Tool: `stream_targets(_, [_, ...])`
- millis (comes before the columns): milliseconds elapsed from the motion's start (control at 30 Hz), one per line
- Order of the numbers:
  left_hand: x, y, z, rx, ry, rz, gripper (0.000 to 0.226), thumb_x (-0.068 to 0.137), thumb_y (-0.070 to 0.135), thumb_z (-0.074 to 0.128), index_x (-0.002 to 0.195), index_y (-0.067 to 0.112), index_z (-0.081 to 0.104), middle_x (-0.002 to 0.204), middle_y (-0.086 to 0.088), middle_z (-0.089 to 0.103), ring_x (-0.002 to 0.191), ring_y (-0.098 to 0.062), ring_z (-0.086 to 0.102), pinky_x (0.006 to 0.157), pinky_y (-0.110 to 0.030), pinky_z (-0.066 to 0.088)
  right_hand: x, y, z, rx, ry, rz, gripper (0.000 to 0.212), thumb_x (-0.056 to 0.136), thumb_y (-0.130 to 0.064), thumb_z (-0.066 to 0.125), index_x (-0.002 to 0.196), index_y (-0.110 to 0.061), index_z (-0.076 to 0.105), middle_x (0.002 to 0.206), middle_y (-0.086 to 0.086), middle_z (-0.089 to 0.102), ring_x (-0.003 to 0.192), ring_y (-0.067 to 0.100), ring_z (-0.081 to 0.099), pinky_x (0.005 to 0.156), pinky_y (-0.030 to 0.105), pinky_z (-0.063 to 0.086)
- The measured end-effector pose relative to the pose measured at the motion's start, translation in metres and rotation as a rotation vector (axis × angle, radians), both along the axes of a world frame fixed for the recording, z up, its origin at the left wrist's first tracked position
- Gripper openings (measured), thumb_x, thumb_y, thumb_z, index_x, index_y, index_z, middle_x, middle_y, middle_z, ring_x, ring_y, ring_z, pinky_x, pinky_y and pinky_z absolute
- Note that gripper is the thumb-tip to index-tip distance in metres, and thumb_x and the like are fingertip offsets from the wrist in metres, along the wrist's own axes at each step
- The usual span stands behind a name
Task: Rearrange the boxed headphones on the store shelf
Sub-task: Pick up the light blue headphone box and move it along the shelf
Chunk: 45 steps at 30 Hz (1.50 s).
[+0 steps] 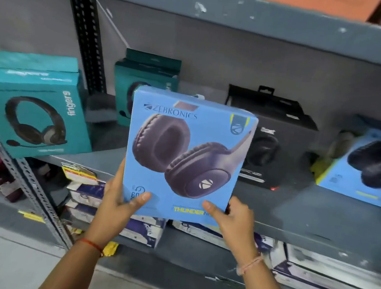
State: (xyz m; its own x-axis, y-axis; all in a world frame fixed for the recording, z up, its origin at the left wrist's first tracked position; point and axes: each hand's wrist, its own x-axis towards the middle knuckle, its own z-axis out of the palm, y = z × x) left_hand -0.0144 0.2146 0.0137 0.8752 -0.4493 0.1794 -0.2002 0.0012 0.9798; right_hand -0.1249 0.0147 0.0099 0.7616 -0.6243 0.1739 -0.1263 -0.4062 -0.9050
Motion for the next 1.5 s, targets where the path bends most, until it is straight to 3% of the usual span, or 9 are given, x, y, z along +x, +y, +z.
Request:
stream_targets(167, [-0.077, -0.073, -0.013, 0.082, -0.064, 0.023, 0.089, 0.056, 0.051, 0.061, 0.138, 0.036, 0.03, 0.12, 0.025, 0.045, 0.123, -0.02, 0.041, 0.105, -0.046, 0.036, -0.086, -0.065, -0.011, 0.049, -0.031, -0.102, 0.021, 0.061, -0.03, 0.079, 0.068, -0.022, 0.061, 0.066, -0.007, 0.069, 0.062, 0.011, 0.058, 0.06, 0.032, 0.049])
stream_targets(333, [-0.125, -0.179, -0.024, 0.057, -0.111, -0.144, 0.086, 0.062, 0.044, 0.067, 0.139, 0.028, 0.033, 0.131, 0.01, 0.052, 0.123, -0.01, 0.046, 0.102, -0.039, 0.04, -0.167, -0.148, -0.014, 0.053, -0.045, -0.251, 0.026, 0.068, -0.001, 0.074, 0.067, -0.024, 0.061, 0.056, -0.012, 0.067, 0.055, -0.001, 0.053, 0.055, 0.017, 0.046])
stream_targets(500, [-0.157, -0.287, -0.027, 0.0, -0.007, -0.422, 0.083, 0.071, 0.013, 0.073, 0.137, 0.036, 0.028, 0.133, 0.02, 0.048, 0.113, 0.018, 0.045, 0.092, -0.008, 0.041, -0.227, -0.232, -0.016, 0.061, -0.037, -0.402, 0.027, 0.064, -0.035, 0.075, 0.074, -0.014, 0.063, 0.068, 0.005, 0.066, 0.068, 0.012, 0.055, 0.066, 0.042, 0.047])
stream_targets(567, [-0.164, -0.322, -0.027, -0.005, 0.03, -0.452, 0.088, 0.072, -0.001, 0.07, 0.135, 0.038, 0.022, 0.121, 0.032, 0.046, 0.1, 0.026, 0.046, 0.085, -0.001, 0.04, -0.236, -0.257, -0.016, 0.089, -0.026, -0.414, 0.023, 0.071, -0.024, 0.072, 0.082, -0.007, 0.062, 0.077, 0.015, 0.064, 0.075, 0.022, 0.055, 0.075, 0.05, 0.047])
stream_targets(733, [-0.171, -0.389, -0.027, 0.133, 0.006, -0.437, 0.095, 0.081, 0.003, 0.062, 0.129, 0.049, -0.005, 0.104, 0.016, 0.06, 0.086, -0.006, 0.055, 0.066, 0.002, 0.04, -0.234, -0.322, -0.026, 0.077, 0.02, -0.465, 0.016, 0.077, -0.008, 0.068, 0.091, -0.005, 0.06, 0.087, 0.011, 0.064, 0.083, 0.018, 0.056, 0.078, 0.04, 0.044])
stream_targets(867, [-0.171, -0.421, -0.031, 0.256, -0.057, -0.37, 0.096, 0.084, 0.004, 0.056, 0.121, 0.058, -0.014, 0.095, -0.015, 0.068, 0.079, -0.029, 0.061, 0.071, -0.024, 0.046, -0.224, -0.356, -0.034, 0.061, 0.069, -0.467, 0.031, 0.081, -0.013, 0.064, 0.109, -0.003, 0.055, 0.1, 0.007, 0.062, 0.095, 0.02, 0.055, 0.081, 0.032, 0.04])
stream_targets(1033, [-0.167, -0.438, -0.03, 0.323, -0.081, -0.332, 0.093, 0.085, 0.005, 0.055, 0.128, 0.051, -0.013, 0.082, -0.024, 0.063, 0.07, -0.034, 0.058, 0.067, -0.031, 0.044, -0.215, -0.375, -0.04, 0.054, 0.061, -0.483, 0.037, 0.082, -0.012, 0.063, 0.114, 0.0, 0.048, 0.106, 0.006, 0.056, 0.1, 0.019, 0.051, 0.082, 0.03, 0.037])
stream_targets(1333, [-0.151, -0.413, -0.029, 0.34, 0.034, -0.439, 0.071, 0.083, 0.012, 0.063, 0.142, 0.016, 0.023, 0.138, -0.013, 0.049, 0.124, -0.026, 0.049, 0.102, -0.03, 0.036, -0.203, -0.327, -0.04, 0.207, -0.265, -0.74, 0.069, 0.066, 0.006, 0.073, 0.124, -0.002, 0.036, 0.125, 0.019, 0.048, 0.115, 0.032, 0.049, 0.095, 0.04, 0.044])
stream_targets(1500, [-0.116, -0.321, -0.033, 0.392, -0.123, -0.191, 0.035, 0.084, 0.02, 0.062, 0.117, 0.007, 0.06, 0.119, -0.016, 0.064, 0.109, -0.027, 0.06, 0.096, -0.028, 0.042, -0.143, -0.196, -0.048, -0.081, -0.169, -0.431, 0.062, 0.06, -0.036, 0.076, 0.112, -0.015, 0.051, 0.132, 0.011, 0.044, 0.124, 0.019, 0.039, 0.101, 0.043, 0.038])
